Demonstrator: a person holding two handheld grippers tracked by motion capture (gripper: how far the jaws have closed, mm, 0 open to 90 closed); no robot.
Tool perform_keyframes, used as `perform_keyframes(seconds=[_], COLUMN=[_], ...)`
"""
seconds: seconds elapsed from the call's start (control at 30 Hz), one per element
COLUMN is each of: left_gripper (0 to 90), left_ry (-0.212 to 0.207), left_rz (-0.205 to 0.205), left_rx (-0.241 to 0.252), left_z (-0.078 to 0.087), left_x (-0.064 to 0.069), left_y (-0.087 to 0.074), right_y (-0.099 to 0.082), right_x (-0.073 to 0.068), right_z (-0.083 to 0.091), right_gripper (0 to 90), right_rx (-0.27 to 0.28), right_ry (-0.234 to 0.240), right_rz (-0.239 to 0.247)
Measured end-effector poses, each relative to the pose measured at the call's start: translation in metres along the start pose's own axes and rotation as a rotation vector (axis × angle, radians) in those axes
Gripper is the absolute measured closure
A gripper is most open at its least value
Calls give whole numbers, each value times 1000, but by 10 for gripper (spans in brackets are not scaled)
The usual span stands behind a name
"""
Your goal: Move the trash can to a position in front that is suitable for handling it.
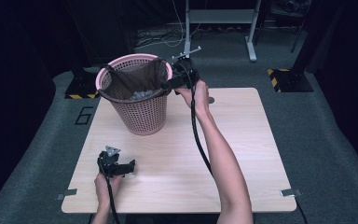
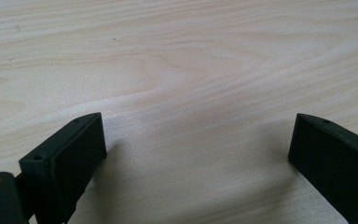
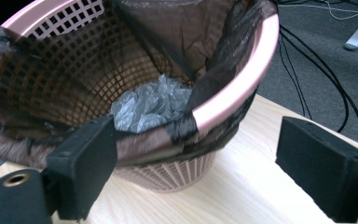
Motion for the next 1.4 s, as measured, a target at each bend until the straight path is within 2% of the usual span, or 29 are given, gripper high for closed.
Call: perform_keyframes(seconds=[0.07,0.1,0.37,0.4,0.53,0.67,0.7,0.73,0.77,0.8,0.83,0.97,1.4], left_gripper=[41,43,48,48,50,50,50,51,51,52,52,53,57], left_ry=[-1,-1,-2,-3,-4,-3,-3,-3,-3,-3,-3,-4,-4], left_rz=[-2,-1,-5,-5,-5,-6,-6,-6,-6,-6,-6,-7,-7], left_rx=[0,1,0,0,1,1,2,2,2,2,2,2,6], left_z=[0,0,0,0,0,0,0,0,0,0,0,0,0], left_x=[0,0,0,0,0,0,0,0,0,0,0,0,0], left_y=[0,0,0,0,0,0,0,0,0,0,0,0,0], right_y=[4,7,12,10,9,10,11,11,11,11,11,11,5], right_x=[-1,-1,1,1,1,2,2,2,2,3,2,2,3], right_z=[-4,-8,-28,-34,-39,-42,-47,-47,-48,-51,-52,-52,-43], right_gripper=[154,223,336,372,398,393,406,406,433,481,512,537,541], right_rx=[3,-6,-19,-31,-33,-46,-66,-66,-72,-85,-84,-74,-85], right_ry=[-14,-22,-60,-85,-74,-98,-128,-128,-129,-150,-142,-146,-160], right_rz=[3,-7,-31,-41,-69,-80,-85,-85,-83,-82,-86,-95,-98])
Point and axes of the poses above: each handheld gripper's, and its own axes: z roughly backward along the jaws, y roughly out of its top, x roughly to its right, the point moved 6 cm from there along -z, roughly forward along the jaws, and after that the axes turned 10 degrees about -y, right-handed, at the moved point
